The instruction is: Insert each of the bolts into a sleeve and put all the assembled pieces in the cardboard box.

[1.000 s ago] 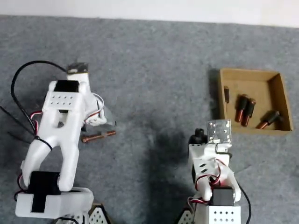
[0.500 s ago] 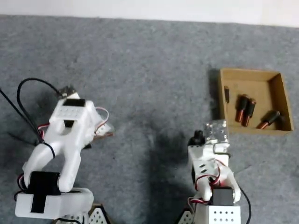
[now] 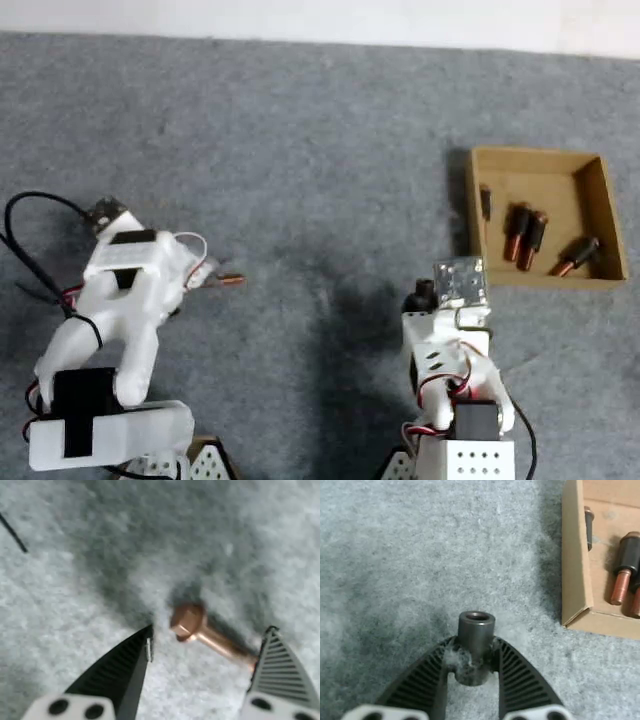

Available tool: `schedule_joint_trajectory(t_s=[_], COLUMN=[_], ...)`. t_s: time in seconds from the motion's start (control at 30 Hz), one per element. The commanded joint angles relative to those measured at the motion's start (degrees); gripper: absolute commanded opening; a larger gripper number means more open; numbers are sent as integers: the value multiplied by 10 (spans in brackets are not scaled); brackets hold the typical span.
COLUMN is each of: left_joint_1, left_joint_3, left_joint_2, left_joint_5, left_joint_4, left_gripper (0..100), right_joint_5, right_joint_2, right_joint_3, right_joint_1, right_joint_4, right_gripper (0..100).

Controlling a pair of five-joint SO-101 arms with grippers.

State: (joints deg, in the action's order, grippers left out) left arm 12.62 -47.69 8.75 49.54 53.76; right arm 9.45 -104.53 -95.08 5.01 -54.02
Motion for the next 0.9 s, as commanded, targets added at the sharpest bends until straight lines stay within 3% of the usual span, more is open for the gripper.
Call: schedule_joint_trajectory(t_s=[0.0, 0.27, 0.47, 0.87], left_joint_1=[33, 22, -2, -7], left_joint_3=[1, -4, -21, -17], left_joint_2=[2, 1, 1, 7], left_joint_5=[4, 2, 3, 0], left_joint_4=[-19, -25, -26, -26], left_gripper=[309, 289, 35, 62], right_joint_5=[5, 6, 6, 6], right_joint_2=[-7, -7, -7, -7], right_joint_3=[-1, -2, -2, -2], right_joint_1=[1, 1, 1, 1], right_joint_4=[18, 18, 18, 18], right_gripper=[6, 7, 7, 8])
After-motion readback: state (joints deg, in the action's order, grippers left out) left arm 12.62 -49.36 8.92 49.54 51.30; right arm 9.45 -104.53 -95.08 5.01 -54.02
